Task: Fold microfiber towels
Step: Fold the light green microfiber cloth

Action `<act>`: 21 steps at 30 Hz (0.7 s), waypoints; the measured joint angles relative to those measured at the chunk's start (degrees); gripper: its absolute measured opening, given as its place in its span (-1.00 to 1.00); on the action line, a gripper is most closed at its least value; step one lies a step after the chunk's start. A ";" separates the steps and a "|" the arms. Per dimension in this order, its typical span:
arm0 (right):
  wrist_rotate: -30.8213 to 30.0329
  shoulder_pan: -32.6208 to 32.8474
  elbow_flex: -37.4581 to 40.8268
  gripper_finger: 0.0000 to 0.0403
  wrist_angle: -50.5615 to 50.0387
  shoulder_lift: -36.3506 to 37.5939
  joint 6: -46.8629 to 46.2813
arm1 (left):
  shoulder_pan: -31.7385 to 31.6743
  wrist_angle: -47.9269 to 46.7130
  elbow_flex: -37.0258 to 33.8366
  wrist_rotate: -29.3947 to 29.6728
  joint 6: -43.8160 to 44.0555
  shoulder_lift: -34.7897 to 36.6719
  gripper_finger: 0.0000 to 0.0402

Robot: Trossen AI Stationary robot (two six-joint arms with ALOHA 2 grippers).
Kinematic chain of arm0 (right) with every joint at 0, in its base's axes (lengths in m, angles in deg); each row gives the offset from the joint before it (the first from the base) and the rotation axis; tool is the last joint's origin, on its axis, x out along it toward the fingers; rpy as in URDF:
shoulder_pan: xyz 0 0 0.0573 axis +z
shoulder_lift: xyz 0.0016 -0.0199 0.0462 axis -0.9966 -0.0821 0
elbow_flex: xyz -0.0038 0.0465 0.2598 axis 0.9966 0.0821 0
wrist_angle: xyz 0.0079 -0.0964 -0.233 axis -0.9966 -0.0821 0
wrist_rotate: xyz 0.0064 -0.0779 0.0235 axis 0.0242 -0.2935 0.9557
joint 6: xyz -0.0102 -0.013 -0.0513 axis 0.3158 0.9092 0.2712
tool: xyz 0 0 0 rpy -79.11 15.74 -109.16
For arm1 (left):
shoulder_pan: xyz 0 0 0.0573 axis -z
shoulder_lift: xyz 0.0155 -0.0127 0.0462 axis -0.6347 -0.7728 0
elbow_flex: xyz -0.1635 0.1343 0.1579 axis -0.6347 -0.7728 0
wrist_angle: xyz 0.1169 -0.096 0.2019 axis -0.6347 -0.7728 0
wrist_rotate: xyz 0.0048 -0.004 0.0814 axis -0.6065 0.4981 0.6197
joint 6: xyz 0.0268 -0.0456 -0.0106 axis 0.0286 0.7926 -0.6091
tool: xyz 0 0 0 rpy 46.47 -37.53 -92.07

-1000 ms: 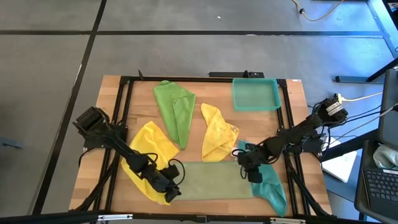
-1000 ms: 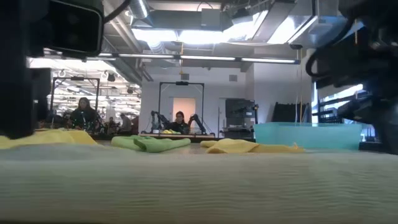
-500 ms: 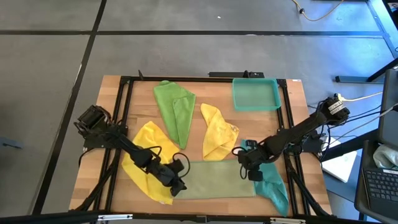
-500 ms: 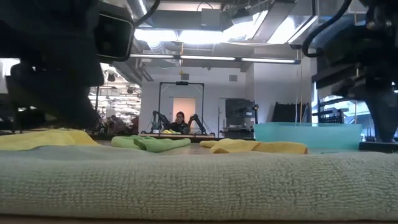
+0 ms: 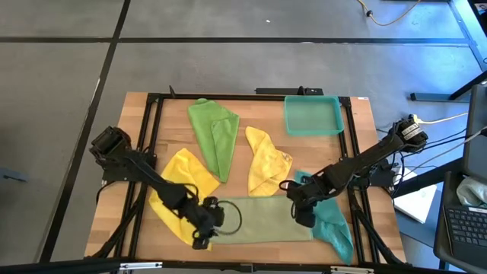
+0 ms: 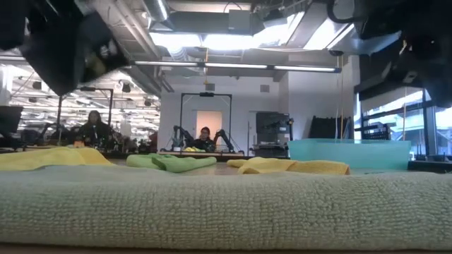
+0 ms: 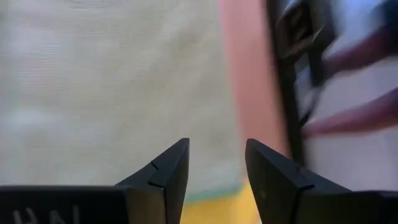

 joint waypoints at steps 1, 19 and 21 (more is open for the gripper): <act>-0.14 0.06 0.07 -0.46 -0.06 0.00 -2.05 | 0.73 -5.55 2.42 2.69 -1.90 -0.40 -0.26; -5.37 5.27 0.14 -0.29 -1.53 0.00 -6.81 | 8.06 -18.29 20.04 7.03 -0.78 -15.23 -0.26; -5.61 5.27 0.15 -0.29 -1.40 0.00 -6.88 | 7.57 -17.80 20.12 6.77 -0.06 -15.99 -0.26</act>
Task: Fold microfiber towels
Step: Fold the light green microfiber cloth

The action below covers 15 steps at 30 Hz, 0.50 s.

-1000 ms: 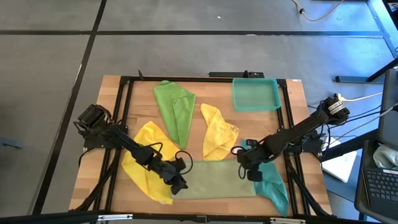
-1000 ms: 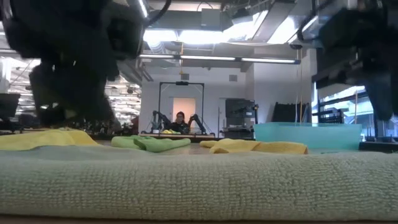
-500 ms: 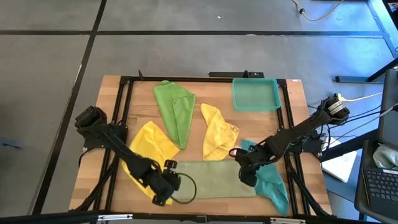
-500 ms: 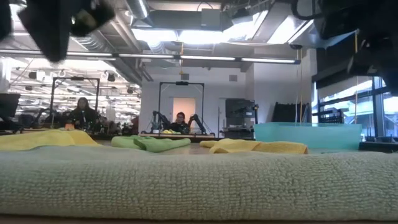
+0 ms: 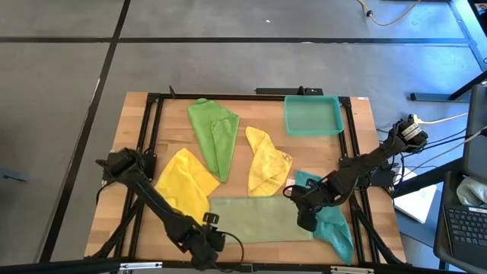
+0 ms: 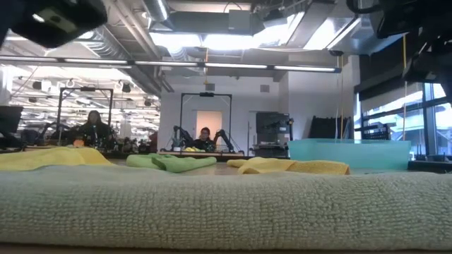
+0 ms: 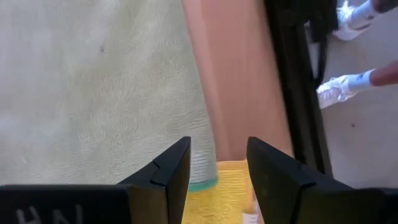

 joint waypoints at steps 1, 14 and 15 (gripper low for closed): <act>-0.01 0.01 0.01 -0.29 0.36 0.00 -0.04 | -0.24 -0.09 -0.02 -0.22 0.08 -0.49 -0.26; 0.45 0.02 0.03 -0.29 5.65 0.00 0.05 | -1.09 -0.52 -0.02 -6.66 0.35 -5.43 -0.24; 0.45 0.02 0.03 -0.29 5.69 0.00 0.05 | -1.15 -0.57 0.07 -7.04 0.36 -5.54 -0.24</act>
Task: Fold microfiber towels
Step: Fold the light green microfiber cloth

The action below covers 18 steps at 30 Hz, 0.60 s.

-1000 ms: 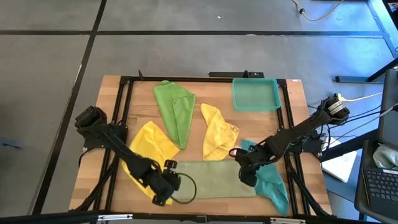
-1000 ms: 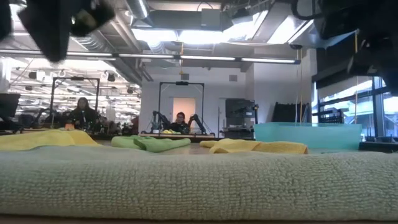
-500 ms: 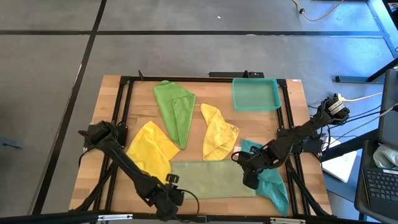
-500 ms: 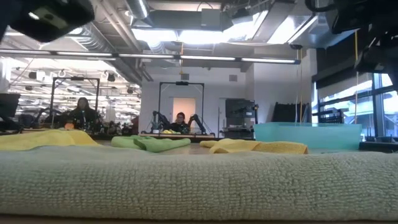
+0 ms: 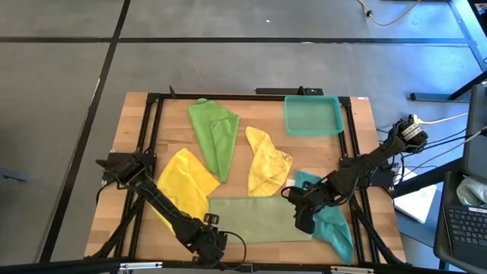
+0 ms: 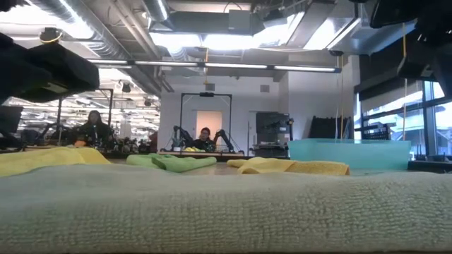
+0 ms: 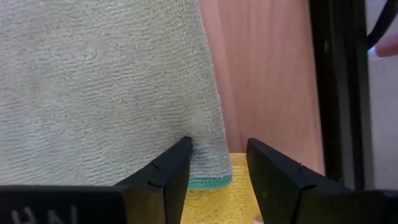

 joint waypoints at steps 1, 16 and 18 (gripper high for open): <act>0.02 0.00 0.00 -0.29 -0.04 0.00 -0.02 | -0.01 -0.05 0.01 -0.11 0.07 -0.04 -0.24; -0.73 0.00 0.00 -0.29 8.52 0.00 0.31 | -4.11 -0.02 -0.04 -2.54 2.81 0.29 -0.33; -1.27 0.00 0.00 -0.29 8.55 0.00 0.11 | -4.66 -0.42 0.34 -3.23 2.87 0.32 -0.42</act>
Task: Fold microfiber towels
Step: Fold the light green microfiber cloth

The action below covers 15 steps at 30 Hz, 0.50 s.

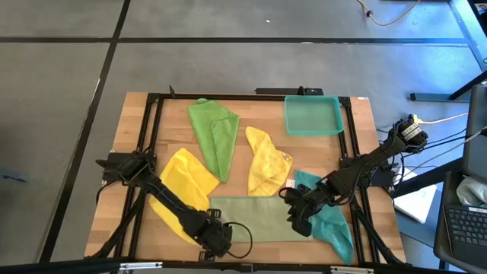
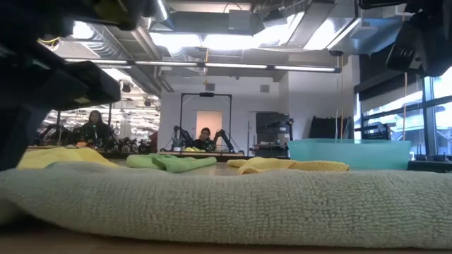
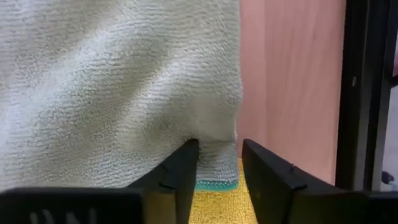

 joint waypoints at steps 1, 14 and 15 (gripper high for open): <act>-0.06 -0.02 0.00 -0.29 0.00 0.00 -0.02 | -0.24 -0.30 0.33 -0.16 0.00 0.00 -0.48; -0.13 -0.02 0.00 -0.29 0.72 0.00 0.19 | -1.29 -6.89 6.06 -3.90 -0.07 0.00 -0.98; -0.16 -0.02 0.00 -0.29 1.21 0.00 0.23 | -1.29 -7.51 6.42 -3.92 -0.19 0.00 -0.99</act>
